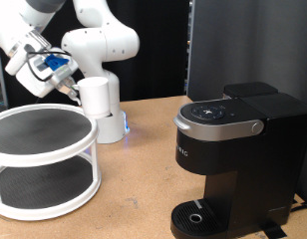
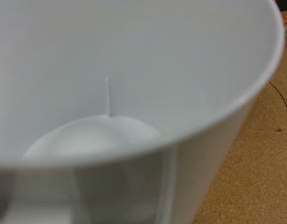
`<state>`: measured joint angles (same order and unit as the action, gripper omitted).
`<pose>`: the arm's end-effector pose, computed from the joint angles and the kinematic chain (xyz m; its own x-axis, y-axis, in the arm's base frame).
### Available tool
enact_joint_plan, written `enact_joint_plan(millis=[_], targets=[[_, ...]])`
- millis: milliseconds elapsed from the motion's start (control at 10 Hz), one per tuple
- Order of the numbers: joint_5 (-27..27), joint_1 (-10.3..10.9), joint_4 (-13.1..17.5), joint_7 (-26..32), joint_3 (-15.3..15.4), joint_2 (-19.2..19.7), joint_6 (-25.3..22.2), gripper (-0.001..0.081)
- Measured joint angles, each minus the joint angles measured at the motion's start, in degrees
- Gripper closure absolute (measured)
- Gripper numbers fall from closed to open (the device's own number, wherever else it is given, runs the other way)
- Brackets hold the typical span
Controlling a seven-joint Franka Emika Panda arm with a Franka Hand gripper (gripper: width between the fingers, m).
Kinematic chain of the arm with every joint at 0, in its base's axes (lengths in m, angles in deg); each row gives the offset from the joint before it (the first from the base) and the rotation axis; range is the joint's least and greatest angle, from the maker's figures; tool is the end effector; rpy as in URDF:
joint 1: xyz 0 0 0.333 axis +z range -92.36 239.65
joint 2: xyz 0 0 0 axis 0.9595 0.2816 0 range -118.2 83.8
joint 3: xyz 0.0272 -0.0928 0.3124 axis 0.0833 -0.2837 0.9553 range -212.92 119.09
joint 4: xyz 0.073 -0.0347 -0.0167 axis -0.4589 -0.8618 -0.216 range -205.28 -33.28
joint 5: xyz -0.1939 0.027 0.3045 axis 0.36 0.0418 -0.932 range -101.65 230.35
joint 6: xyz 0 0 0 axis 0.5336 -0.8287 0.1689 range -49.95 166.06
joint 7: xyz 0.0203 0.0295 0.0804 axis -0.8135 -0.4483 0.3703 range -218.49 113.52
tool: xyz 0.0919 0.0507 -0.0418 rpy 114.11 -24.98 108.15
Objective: Make a cup of coffee with the keurig machine
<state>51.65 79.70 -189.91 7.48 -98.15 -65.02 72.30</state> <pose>0.2318 -0.1838 0.3860 0.8274 0.1442 0.5428 0.4452 -0.7576 -0.4774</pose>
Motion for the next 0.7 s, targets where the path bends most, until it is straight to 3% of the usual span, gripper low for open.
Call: enact_joint_plan(millis=[500, 600, 700], targets=[[-7.1, 12.1, -0.1, -3.7, 1.1, 4.4, 11.4, 0.0735], [-7.9, 14.0, 0.4, -4.3, 1.2, 6.2, 13.1, 0.0735], [-7.9, 13.9, 0.4, -4.1, 1.0, 6.2, 13.0, 0.0735]])
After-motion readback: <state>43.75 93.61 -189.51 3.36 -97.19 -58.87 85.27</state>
